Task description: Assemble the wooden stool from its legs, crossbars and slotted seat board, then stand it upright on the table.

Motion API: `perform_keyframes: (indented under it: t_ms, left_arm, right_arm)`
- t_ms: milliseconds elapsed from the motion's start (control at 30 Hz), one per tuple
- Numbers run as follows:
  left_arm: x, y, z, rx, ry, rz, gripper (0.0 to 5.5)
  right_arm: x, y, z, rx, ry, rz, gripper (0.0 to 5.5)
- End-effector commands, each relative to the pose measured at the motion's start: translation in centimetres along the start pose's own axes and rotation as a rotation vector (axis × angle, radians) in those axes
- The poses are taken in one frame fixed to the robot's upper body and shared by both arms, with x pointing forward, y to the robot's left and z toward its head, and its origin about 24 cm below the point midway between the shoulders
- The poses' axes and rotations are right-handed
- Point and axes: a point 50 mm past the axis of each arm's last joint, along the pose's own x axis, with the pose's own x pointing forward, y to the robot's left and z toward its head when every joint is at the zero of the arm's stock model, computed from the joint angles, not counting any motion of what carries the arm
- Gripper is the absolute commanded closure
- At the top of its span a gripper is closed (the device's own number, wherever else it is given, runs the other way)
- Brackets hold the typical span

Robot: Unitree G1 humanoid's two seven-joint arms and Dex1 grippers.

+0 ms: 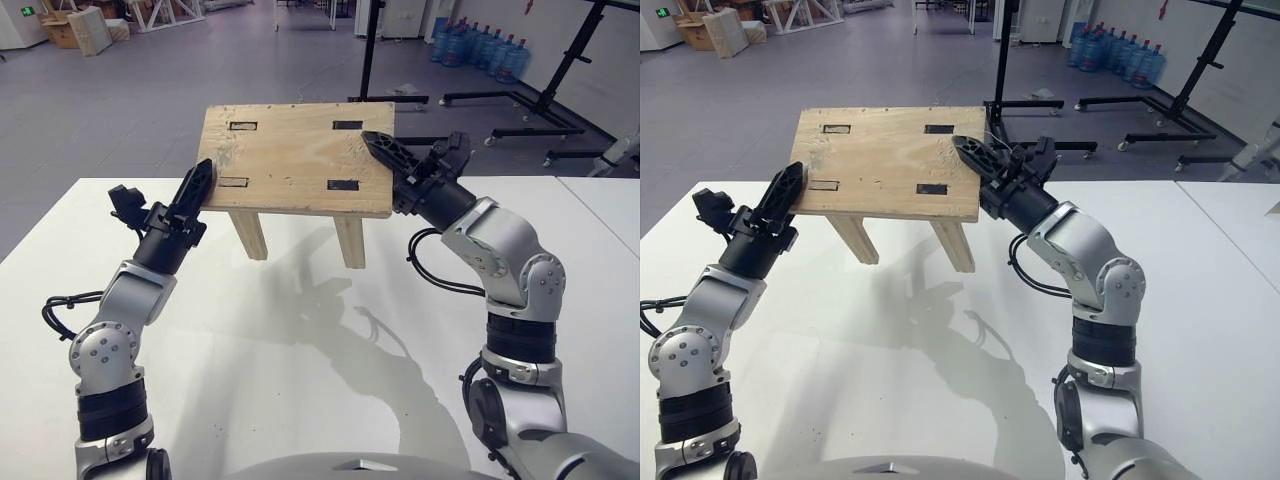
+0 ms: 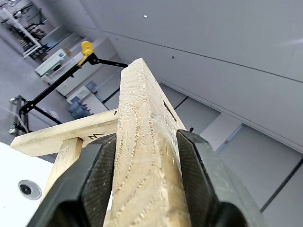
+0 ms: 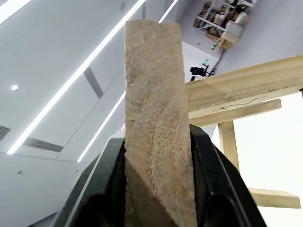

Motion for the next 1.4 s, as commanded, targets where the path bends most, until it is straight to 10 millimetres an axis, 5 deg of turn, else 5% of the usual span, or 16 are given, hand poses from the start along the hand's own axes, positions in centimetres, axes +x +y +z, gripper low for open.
perform_keyframes:
  t_ms: [33, 267, 667, 867, 1167, 1400]
  left_arm:
    - [1.4, -3.1, 1.1, 0.08, -0.074, -0.081, 3.59]
    - [1.7, -4.4, 0.7, -0.064, -0.084, -0.052, 3.59]
    - [0.8, -2.8, -1.6, -0.14, -0.024, 0.037, 1.42]
    - [0.5, -2.7, -1.1, -0.114, -0.04, 0.037, 0.42]
    - [-0.9, -1.4, -1.6, -0.063, -0.052, 0.11, 0.37]
    - [-2.3, -0.6, -1.5, -0.05, -0.096, 0.163, 0.37]
  right_arm:
    - [-0.1, -2.5, -1.0, 0.071, -0.012, -0.242, 4.17]
    - [-0.7, -3.7, -1.4, 0.188, -0.104, -0.325, 4.17]
    - [-0.8, -6.5, -1.7, 0.155, -0.033, -0.434, 4.14]
    - [-1.2, -6.0, -1.7, 0.147, -0.002, -0.385, 2.73]
    - [-1.6, -3.4, 1.5, 0.19, -0.2, -0.182, 1.09]
    - [-2.8, -1.9, 2.1, 0.09, -0.19, -0.062, 1.06]
